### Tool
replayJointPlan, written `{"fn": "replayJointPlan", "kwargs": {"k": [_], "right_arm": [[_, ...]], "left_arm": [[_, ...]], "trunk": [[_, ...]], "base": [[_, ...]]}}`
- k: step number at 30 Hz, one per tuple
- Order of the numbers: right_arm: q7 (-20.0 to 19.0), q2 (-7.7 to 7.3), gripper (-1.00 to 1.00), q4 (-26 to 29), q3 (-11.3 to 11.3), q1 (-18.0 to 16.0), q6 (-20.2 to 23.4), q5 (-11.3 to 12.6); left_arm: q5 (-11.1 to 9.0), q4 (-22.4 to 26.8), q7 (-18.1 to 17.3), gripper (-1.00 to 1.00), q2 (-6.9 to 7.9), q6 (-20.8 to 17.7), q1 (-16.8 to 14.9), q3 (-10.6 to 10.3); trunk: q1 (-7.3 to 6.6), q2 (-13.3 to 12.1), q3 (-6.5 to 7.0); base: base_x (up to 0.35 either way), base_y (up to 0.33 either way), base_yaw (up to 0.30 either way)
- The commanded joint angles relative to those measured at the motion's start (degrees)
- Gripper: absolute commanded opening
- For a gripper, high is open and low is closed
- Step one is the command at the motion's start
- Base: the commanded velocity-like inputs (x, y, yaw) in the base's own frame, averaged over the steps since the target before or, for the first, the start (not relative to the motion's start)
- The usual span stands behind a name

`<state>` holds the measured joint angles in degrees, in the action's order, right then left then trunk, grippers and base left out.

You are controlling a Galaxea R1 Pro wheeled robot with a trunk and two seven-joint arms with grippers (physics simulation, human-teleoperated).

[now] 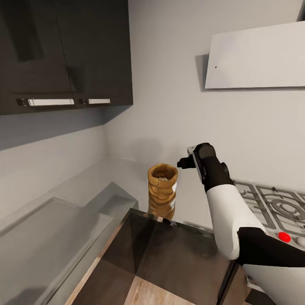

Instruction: In the kitchen, take the popcorn bag from the countertop, put it into the microwave, and heat it until the popcorn is cooked so the cooked popcorn ends up inside the bag.

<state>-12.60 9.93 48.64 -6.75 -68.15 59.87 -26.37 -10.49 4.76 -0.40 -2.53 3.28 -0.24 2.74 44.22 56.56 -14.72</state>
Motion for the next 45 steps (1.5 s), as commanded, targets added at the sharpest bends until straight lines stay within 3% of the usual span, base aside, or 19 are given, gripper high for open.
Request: {"fn": "replayJointPlan", "kwargs": {"k": [1,17,22,45], "right_arm": [[-0.5,0.07,1.0,0.0,-0.2,-0.1,0.1,-0.6],[-0.5,0.07,1.0,-1.2,-0.2,-0.1,0.1,-0.5],[-0.7,0.07,1.0,-4.8,-0.2,-0.1,0.1,-0.5],[-0.7,0.07,1.0,-5.0,-0.3,-0.1,0.1,-0.7]], "left_arm": [[-0.2,0.0,0.0,1.0,-0.02,0.1,0.0,0.2],[-0.3,0.0,0.0,1.0,-0.02,0.1,0.0,0.2],[-0.3,0.0,0.0,1.0,-0.02,0.1,0.0,0.2],[-0.3,0.0,0.0,1.0,-0.02,0.2,0.0,0.3]], "trunk": [[0.01,0.0,-0.07],[0.01,0.0,-0.07],[0.01,0.0,-0.07],[0.01,0.0,-0.07]], "base": [[0.029,0.0,0.0],[0.08,0.0,0.0],[0.007,0.0,0.103],[-0.012,0.0,0.046]]}}
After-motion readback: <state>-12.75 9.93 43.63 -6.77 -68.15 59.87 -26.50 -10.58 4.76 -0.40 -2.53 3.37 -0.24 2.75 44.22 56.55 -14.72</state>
